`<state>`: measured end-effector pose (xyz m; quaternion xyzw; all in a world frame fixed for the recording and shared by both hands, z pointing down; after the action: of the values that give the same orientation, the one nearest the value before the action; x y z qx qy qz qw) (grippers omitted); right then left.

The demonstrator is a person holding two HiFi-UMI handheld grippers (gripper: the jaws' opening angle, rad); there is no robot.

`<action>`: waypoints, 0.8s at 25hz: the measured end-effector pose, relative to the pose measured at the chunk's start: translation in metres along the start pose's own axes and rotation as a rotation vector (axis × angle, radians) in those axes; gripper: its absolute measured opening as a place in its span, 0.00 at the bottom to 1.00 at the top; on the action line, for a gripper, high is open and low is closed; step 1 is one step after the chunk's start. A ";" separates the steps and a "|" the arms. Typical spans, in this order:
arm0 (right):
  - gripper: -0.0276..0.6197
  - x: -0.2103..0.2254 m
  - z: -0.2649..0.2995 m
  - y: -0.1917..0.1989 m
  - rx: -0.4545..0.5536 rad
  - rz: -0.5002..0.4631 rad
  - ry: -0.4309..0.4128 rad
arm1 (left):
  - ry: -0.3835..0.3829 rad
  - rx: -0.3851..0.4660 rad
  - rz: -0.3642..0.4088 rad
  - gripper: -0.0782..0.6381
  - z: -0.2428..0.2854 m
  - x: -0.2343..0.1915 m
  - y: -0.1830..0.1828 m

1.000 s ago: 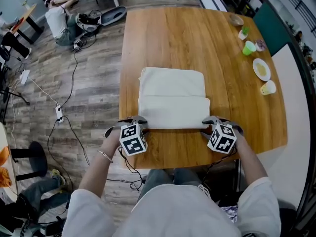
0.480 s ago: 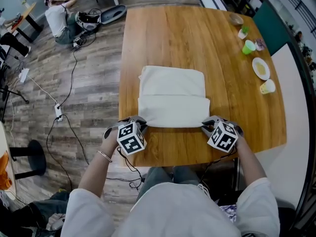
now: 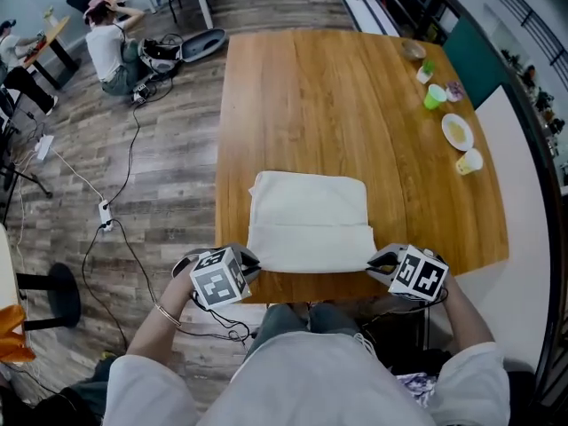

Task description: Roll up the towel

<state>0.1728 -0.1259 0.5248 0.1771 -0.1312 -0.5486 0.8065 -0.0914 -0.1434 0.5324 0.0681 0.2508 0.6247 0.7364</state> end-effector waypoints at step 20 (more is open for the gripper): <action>0.09 0.176 0.013 -0.052 0.029 0.088 0.208 | -0.230 0.040 -0.080 0.16 -0.033 -0.189 -0.058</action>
<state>0.1882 -0.3092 0.5172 0.2389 -0.0624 -0.4893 0.8364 -0.0732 -0.3434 0.5335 0.1439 0.1796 0.5776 0.7832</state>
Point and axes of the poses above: the fingertips, and each gripper's own axes: z forward along the fingers, x to its right, y out of its underside, the point moved 4 cm from there along -z, backward along the fingers, and after that the axes turned 10 degrees about y, right-handed, at the moved point
